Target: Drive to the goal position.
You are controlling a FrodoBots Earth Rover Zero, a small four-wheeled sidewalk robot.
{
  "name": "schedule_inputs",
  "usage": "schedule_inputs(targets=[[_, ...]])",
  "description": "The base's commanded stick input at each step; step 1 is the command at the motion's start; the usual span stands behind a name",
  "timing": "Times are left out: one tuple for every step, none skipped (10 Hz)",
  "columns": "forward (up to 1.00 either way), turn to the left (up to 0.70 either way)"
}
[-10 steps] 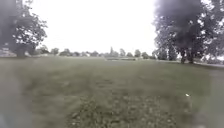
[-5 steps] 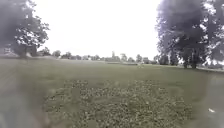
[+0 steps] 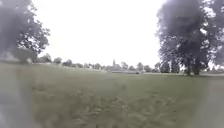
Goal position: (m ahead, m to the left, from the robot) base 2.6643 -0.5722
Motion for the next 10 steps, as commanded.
schedule_inputs(targets=[[1.00, 0.00], [1.00, 0.00], [1.00, 0.00], [1.00, 0.00], [1.00, -0.01], [1.00, -0.34], [1.00, -0.40], [1.00, -0.02], [1.00, 0.02], [1.00, 0.02]])
